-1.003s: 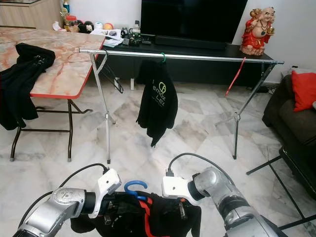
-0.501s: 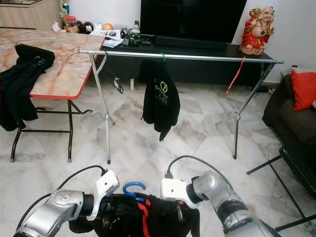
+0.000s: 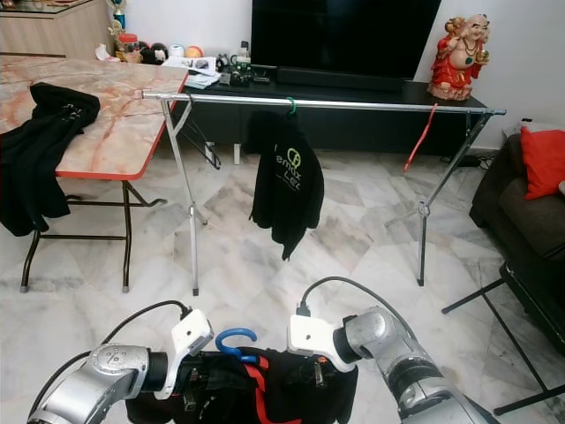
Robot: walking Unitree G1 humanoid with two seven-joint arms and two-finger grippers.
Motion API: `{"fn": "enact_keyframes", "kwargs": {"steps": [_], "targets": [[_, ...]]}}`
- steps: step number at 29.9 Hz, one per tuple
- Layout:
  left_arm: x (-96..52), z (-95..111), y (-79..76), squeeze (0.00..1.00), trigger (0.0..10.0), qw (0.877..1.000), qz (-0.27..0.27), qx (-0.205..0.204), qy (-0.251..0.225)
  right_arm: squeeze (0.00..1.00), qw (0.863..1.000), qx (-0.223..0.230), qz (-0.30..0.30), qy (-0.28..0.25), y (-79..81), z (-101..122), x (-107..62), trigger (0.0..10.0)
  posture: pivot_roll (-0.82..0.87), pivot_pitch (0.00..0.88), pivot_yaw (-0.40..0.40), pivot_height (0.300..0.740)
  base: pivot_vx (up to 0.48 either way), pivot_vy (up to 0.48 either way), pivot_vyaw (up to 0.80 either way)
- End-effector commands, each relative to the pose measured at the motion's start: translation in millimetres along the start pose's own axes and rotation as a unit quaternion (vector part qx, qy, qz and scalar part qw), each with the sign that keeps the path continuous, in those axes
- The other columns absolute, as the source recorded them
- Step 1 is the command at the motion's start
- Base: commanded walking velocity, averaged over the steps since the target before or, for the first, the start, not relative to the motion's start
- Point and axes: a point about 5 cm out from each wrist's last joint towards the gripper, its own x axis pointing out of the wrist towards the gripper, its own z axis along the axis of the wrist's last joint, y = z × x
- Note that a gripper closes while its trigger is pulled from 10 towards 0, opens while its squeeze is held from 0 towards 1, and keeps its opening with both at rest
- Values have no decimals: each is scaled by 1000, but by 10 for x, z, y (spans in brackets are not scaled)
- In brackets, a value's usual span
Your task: Hang hanger
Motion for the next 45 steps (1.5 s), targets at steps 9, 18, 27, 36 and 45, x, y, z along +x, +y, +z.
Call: {"fn": "enact_keyframes", "kwargs": {"steps": [9, 18, 27, 36, 45], "targets": [[-11, 51, 9, 0, 0, 1000, 8, 14, -11, 1000, 1000, 7, 10, -2, -34, 21, -59, 10000, 163, 0, -80, 740, 0, 0, 0], [-17, -24, 88, 0, 0, 999, 42, 18, 9, 1000, 1000, 7, 9, 7, -43, -9, -107, 10000, 161, 0, -72, 740, 0, 0, 0], [-30, -157, 108, 0, 0, 998, 58, 19, 32, 1000, 997, -12, -71, 11, -190, 29, -239, 10000, 160, 0, -70, 740, 0, 0, 0], [-129, -299, 340, 0, 0, 979, 201, -5, 25, 675, 962, 38, -269, -16, -386, -13, -386, 10000, 151, 0, -84, 740, 0, 0, 0], [-367, -434, 511, 0, 10000, 929, 371, -14, -7, 0, 837, 327, -426, -106, -36, -530, -79, 10000, 145, 16, -73, 740, 0, 0, 0]]}}
